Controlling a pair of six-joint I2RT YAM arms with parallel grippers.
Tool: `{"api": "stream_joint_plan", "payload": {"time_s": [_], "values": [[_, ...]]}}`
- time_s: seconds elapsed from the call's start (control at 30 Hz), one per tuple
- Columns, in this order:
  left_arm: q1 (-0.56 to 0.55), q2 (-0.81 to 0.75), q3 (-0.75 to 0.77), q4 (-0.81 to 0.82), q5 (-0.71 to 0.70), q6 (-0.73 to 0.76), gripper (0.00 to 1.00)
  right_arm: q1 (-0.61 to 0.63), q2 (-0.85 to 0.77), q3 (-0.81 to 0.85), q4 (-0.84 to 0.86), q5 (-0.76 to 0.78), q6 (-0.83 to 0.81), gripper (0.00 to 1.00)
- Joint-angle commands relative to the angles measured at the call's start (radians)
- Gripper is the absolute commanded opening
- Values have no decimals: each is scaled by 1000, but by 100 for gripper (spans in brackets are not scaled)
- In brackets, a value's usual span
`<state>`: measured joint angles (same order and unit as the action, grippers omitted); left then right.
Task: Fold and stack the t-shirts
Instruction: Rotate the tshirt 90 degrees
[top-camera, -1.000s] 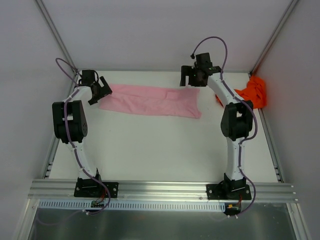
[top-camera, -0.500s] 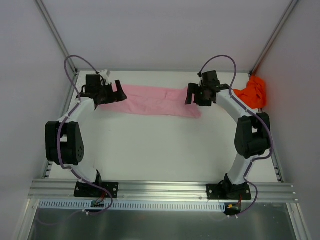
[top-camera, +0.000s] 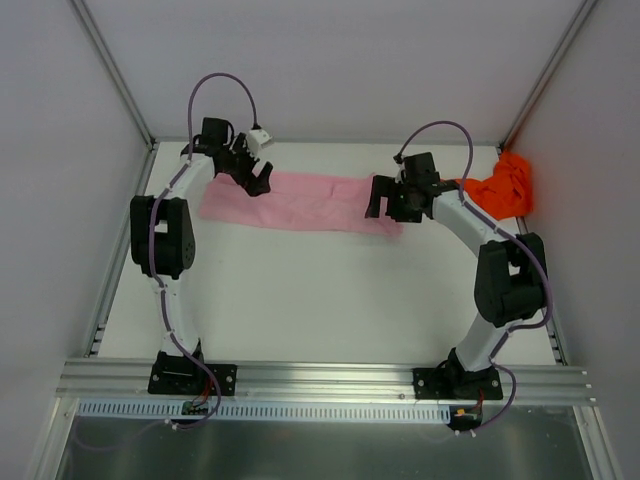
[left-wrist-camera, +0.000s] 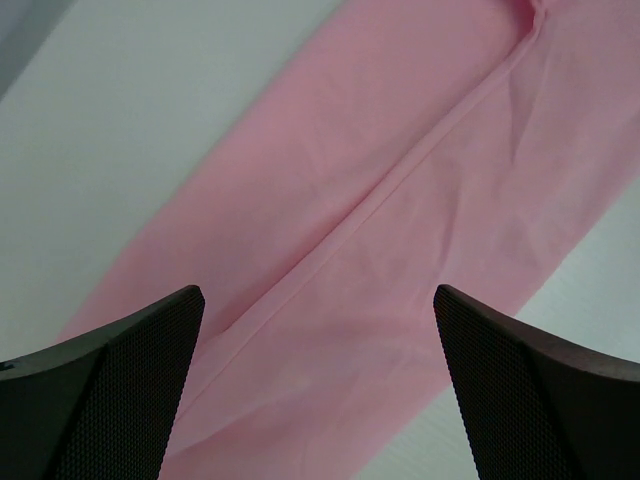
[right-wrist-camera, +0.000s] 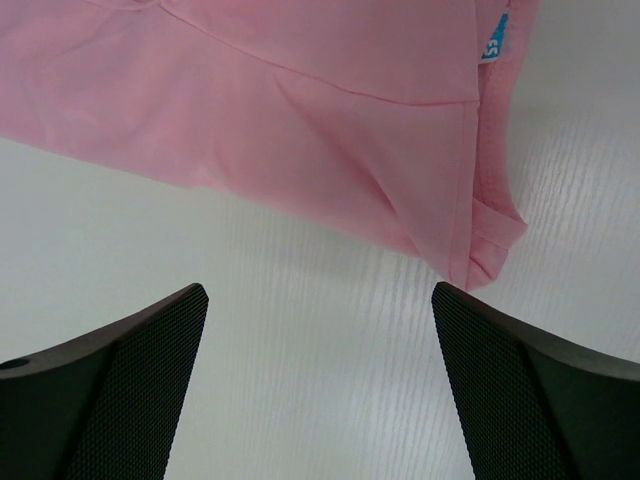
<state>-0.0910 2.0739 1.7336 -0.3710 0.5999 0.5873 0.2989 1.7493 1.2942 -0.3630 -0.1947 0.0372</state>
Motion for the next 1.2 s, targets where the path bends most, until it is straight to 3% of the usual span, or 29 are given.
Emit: {"api": "stream_joint_plan", "payload": {"time_s": [0.0,0.23,0.37,0.6,0.7,0.97,1.17], "values": [[2,51,41,-160,14,273,99,5,-83,4,15,26,16,97],[2,144,43,-218,-222,307,99,31,-88,23,30,109,107,97],[2,132,-32,-149,-317,249,99,36,-80,48,35,109,115,97],[-9,109,-72,-198,-420,97,99,37,-89,50,30,129,109,97],[-44,63,-160,-189,-503,45,99,37,-99,30,47,135,113,97],[-131,5,-198,-367,-549,-303,99,37,-149,-35,87,150,133,97],[-214,-133,-406,-343,-542,-618,99,39,-198,-124,110,155,176,97]]}}
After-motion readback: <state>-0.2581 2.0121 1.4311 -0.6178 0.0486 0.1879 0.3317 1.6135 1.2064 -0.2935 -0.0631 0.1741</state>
